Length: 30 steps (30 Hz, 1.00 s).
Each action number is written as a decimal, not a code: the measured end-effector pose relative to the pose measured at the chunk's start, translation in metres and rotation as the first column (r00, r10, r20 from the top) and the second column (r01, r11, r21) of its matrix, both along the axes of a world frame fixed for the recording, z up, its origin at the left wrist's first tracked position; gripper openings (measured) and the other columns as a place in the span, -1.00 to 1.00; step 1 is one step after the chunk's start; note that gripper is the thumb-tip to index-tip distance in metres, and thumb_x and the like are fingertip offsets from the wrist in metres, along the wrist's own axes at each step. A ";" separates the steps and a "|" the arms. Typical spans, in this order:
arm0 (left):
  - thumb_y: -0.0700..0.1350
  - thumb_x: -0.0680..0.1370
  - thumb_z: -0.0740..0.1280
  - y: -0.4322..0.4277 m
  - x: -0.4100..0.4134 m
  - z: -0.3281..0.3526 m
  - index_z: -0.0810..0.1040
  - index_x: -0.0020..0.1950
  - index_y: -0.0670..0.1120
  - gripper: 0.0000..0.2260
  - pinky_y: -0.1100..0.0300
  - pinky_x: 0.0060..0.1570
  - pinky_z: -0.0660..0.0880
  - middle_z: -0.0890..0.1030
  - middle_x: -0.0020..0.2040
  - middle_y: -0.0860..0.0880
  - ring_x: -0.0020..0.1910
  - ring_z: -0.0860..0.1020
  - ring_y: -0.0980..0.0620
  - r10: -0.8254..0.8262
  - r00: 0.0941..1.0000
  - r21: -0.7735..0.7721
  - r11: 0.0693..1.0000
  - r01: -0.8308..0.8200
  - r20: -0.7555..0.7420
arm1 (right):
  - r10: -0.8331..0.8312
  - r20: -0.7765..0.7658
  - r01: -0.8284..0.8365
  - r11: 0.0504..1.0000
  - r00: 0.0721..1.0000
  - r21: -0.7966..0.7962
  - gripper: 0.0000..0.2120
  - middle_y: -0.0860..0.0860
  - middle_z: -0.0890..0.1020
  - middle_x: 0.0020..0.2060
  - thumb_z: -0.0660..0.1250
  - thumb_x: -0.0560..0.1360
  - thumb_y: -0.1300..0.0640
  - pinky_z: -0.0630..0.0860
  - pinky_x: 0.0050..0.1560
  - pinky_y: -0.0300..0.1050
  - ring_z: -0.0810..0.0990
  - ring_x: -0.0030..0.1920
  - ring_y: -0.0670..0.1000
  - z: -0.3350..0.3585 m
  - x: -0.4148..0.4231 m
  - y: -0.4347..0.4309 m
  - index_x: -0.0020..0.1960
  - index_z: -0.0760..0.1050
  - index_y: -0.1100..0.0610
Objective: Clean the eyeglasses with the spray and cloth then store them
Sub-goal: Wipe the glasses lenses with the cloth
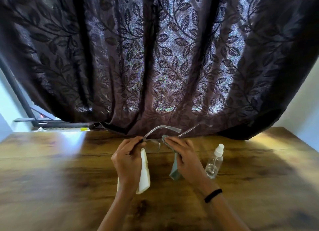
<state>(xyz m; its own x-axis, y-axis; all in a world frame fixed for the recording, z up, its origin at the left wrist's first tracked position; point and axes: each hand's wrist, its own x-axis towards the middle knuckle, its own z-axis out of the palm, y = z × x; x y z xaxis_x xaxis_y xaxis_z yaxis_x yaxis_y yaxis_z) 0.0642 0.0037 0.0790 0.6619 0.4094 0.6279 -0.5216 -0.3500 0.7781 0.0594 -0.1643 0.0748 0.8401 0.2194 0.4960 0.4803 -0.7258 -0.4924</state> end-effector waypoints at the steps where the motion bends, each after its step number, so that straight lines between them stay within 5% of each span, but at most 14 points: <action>1: -0.39 0.35 0.43 0.000 0.000 0.001 0.66 -0.10 -0.15 -0.80 0.49 -0.19 0.45 0.63 -0.22 0.03 -0.22 0.58 0.26 0.006 1.000 -0.009 1.000 -0.006 0.004 | -0.023 0.003 0.023 0.999 1.000 -0.035 -0.36 -0.32 0.28 0.23 0.13 0.41 0.50 0.21 0.11 -0.59 0.29 0.13 -0.09 0.000 0.001 -0.001 0.37 0.29 0.00; 7: -0.43 0.35 0.41 0.001 -0.001 0.002 0.65 -0.10 -0.23 -0.81 0.55 -0.22 0.41 0.60 -0.22 0.05 -0.23 0.56 0.34 0.036 0.999 -0.024 0.999 -0.036 0.014 | -0.125 0.062 0.134 0.976 0.990 -0.171 -0.33 -0.25 0.32 0.35 0.12 0.39 0.50 0.56 -0.06 -0.20 0.34 0.10 -0.02 0.001 0.001 -0.008 0.39 0.26 -0.01; 15: -0.39 0.35 0.43 0.003 0.000 0.003 0.64 -0.07 -0.21 -0.80 0.54 -0.22 0.42 0.57 -0.21 0.17 -0.24 0.56 0.35 0.050 0.998 -0.067 0.997 -0.048 0.025 | -0.124 0.096 0.124 0.992 0.988 0.005 -0.47 -0.05 0.52 0.21 0.20 0.39 0.50 0.21 0.13 -0.49 0.31 0.03 -0.07 -0.013 -0.008 -0.003 0.27 0.45 0.10; 18: -0.39 0.35 0.43 0.002 0.000 0.001 0.64 -0.07 -0.21 -0.80 0.54 -0.22 0.43 0.58 -0.21 0.18 -0.24 0.56 0.35 0.046 0.999 -0.069 0.997 -0.044 0.019 | -0.064 0.013 0.061 0.984 0.998 0.165 -0.50 -0.17 0.50 0.17 0.19 0.43 0.47 0.22 0.16 -0.44 0.40 0.09 -0.07 -0.016 -0.013 0.006 0.21 0.47 0.00; 22: -0.40 0.35 0.43 0.003 0.001 -0.002 0.64 -0.06 -0.19 -0.79 0.54 -0.21 0.43 0.58 -0.20 0.18 -0.23 0.56 0.34 0.042 0.999 -0.059 0.997 -0.041 0.012 | 0.150 -0.147 -0.050 0.846 0.978 0.531 -0.48 -0.16 0.54 0.13 0.18 0.45 0.48 0.37 0.20 -0.33 0.44 0.20 -0.18 -0.011 -0.016 0.008 0.08 0.50 -0.12; 26: -0.40 0.35 0.43 0.007 0.002 -0.006 0.64 -0.08 -0.21 -0.80 0.56 -0.20 0.41 0.56 -0.21 0.17 -0.22 0.55 0.38 0.056 0.998 -0.023 0.998 -0.055 0.013 | 0.144 -0.239 0.040 0.775 0.960 0.630 -0.51 -0.14 0.63 0.02 0.17 0.46 0.47 0.48 0.02 -0.39 0.56 0.06 -0.22 -0.011 -0.013 -0.004 -0.04 0.59 -0.11; 30: -0.39 0.35 0.44 0.012 0.004 -0.011 0.63 -0.08 -0.18 -0.79 0.56 -0.20 0.40 0.57 -0.22 0.14 -0.22 0.54 0.39 0.066 0.998 -0.028 0.997 -0.066 -0.010 | -0.123 -0.307 0.235 0.902 0.944 0.361 -0.62 -0.02 0.65 -0.07 0.19 0.46 0.45 0.37 -0.44 -0.42 0.50 -0.42 -0.24 -0.026 -0.010 -0.021 -0.03 0.58 0.02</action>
<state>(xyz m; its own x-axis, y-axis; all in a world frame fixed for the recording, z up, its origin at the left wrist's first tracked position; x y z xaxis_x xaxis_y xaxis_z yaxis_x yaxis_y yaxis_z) 0.0677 0.0152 0.0684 0.6384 0.4702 0.6094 -0.4908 -0.3612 0.7929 0.0497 -0.1852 0.0487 0.9597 -0.1104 0.2583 0.1682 -0.5106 -0.8432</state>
